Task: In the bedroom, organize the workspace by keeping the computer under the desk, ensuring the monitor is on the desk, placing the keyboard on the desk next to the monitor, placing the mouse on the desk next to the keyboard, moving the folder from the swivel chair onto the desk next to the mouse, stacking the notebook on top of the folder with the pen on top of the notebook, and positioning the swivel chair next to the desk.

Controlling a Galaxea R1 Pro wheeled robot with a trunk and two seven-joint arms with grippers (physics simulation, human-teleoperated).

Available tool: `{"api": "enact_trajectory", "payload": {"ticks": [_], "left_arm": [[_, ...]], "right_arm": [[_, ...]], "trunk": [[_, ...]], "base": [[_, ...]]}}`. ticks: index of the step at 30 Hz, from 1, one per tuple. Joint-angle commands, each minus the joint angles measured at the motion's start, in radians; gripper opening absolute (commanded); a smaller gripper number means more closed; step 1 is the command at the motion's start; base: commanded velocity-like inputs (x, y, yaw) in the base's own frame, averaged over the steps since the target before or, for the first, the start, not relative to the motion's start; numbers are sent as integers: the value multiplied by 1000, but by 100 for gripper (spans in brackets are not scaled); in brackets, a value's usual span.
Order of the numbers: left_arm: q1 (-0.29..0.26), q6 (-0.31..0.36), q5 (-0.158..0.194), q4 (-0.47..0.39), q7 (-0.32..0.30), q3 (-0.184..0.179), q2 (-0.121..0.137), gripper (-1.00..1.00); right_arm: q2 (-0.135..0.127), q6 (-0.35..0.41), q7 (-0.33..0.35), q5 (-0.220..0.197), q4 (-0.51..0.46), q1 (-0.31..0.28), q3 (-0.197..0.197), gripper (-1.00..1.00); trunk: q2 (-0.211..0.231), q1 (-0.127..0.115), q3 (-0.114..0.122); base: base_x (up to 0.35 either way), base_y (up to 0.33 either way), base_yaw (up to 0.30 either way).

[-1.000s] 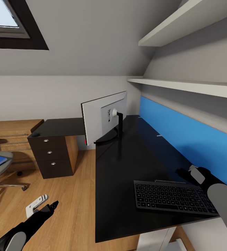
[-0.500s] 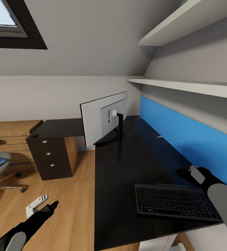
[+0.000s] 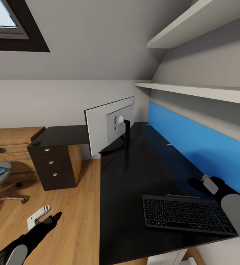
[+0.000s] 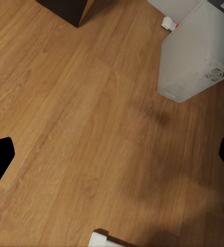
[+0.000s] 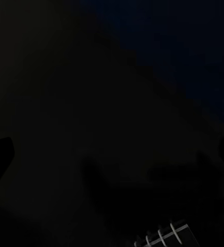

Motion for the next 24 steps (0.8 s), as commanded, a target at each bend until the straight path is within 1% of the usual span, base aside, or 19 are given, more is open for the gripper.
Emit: {"api": "enact_trajectory", "payload": {"ticks": [1,6,19,24], "left_arm": [[0,2,11,-2,9,0,0,100],[0,1,11,-2,9,0,0,100],[0,-3,11,-2,10,-1,0,100],[0,-2,11,-2,10,-1,0,100]], "right_arm": [[0,5,-7,-7,-2,0,-1,100],[-1,5,-7,-7,-2,0,-1,100],[-2,7,-8,-9,-2,0,-1,100],[-5,7,-9,-9,-2,0,-1,100]], "trunk": [[-1,0,-1],[-1,0,-1],[-92,50,-42],[-92,50,-42]], "base": [[2,0,0],[1,0,0],[0,0,0],[0,0,0]]}}
